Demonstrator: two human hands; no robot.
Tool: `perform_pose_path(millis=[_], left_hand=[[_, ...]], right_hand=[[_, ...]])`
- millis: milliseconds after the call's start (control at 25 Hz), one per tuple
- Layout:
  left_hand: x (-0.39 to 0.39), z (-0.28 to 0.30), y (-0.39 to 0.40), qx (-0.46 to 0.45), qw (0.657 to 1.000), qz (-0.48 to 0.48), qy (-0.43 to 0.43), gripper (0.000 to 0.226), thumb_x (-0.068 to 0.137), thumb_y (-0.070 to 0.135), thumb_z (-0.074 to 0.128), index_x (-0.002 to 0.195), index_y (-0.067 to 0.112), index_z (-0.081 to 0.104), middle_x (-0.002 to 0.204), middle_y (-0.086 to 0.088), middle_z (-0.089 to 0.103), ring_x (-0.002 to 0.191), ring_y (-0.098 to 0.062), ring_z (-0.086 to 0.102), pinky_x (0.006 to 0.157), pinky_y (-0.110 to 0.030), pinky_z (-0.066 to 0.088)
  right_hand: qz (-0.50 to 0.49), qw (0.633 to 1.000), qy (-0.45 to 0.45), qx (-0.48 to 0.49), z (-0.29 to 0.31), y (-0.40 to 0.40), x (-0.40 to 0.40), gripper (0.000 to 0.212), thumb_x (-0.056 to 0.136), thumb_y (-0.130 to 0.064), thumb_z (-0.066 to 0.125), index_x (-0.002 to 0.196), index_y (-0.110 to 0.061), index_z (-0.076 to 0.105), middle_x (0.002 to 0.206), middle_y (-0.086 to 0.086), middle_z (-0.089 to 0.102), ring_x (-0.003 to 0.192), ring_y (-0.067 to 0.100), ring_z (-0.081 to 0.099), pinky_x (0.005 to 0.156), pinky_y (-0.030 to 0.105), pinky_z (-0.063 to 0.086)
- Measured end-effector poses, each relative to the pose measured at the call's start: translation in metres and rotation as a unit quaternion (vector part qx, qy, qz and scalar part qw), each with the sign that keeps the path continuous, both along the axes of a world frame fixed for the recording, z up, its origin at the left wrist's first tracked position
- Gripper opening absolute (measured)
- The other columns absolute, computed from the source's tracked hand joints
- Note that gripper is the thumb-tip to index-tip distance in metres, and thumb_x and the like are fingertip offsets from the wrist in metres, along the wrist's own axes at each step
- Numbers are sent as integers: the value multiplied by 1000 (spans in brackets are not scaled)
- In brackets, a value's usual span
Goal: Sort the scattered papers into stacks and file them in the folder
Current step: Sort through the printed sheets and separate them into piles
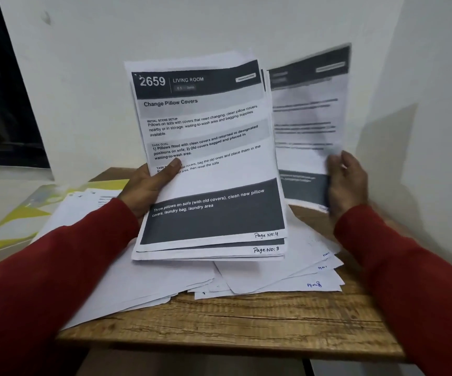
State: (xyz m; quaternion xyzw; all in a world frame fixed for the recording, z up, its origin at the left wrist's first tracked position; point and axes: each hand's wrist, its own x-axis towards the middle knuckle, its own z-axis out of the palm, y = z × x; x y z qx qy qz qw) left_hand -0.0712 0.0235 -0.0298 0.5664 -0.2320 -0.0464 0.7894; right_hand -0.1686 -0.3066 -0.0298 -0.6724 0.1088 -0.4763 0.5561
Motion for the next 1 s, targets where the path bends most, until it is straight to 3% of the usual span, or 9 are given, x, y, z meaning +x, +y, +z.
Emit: perform_pose_path(millis=[120,240,360,480,600,680,800,920,1000], left_hand=[[6,-1,1,9,1000,10,-7,28,90,26,63,116,17,67,114,-4,74,97,-18,72,87,-31,58],[14,-2,5,21,999,16,-17,44,86,33,68,126,16,63,123,-5,70,109,-22,69,95,-34,55],[17,-4,5,33,999,-2,-24,43,87,35,70,125,16,63,127,-6,68,113,-22,67,97,-34,53],[12,-5,0,48,999,9,-19,38,90,28,66,124,11,64,115,-4,73,98,-15,72,81,-23,57],[6,-7,-4,57,997,37,-22,26,95,22,61,118,12,66,105,1,76,91,-13,73,75,-21,57],[3,-8,-6,60,997,45,-24,22,95,23,61,114,13,67,104,0,76,89,-13,73,75,-21,57],[-3,-7,-8,58,998,28,-22,25,93,29,62,111,13,69,100,-2,77,86,-15,74,72,-24,58],[-6,-5,-8,62,997,31,-24,17,94,27,61,103,14,69,84,6,77,74,-9,72,62,-19,56],[-5,-5,-9,69,996,37,-32,10,96,19,60,99,15,68,77,9,76,69,-5,71,61,-17,54]], right_hand=[[171,985,-3,29,-3,46,-6,15,102,-18,51,103,-17,67,96,5,73,80,18,66,77,36,56],[283,956,-1,73,-4,66,-9,19,103,-14,48,116,-11,62,106,13,72,83,22,69,78,37,59],[327,943,23,58,-4,77,-11,20,103,-17,46,115,-13,62,106,10,72,85,20,69,76,33,59],[357,928,71,79,-2,83,-13,38,102,-38,45,117,-10,65,112,10,71,96,23,68,83,36,56],[339,933,84,92,5,87,-18,56,83,-59,55,114,-14,66,112,12,73,97,25,69,89,42,53],[282,956,67,56,4,87,-18,38,81,-36,73,106,-12,59,102,14,74,84,24,69,81,43,55],[244,968,46,31,1,83,-15,14,87,-13,73,90,-7,61,90,20,71,76,25,64,70,38,55],[216,976,31,18,-1,72,-9,41,93,-27,68,88,13,59,84,18,60,77,24,52,69,38,44],[186,982,24,18,1,60,-3,51,92,-34,67,83,15,55,79,16,52,74,23,44,65,38,37]])
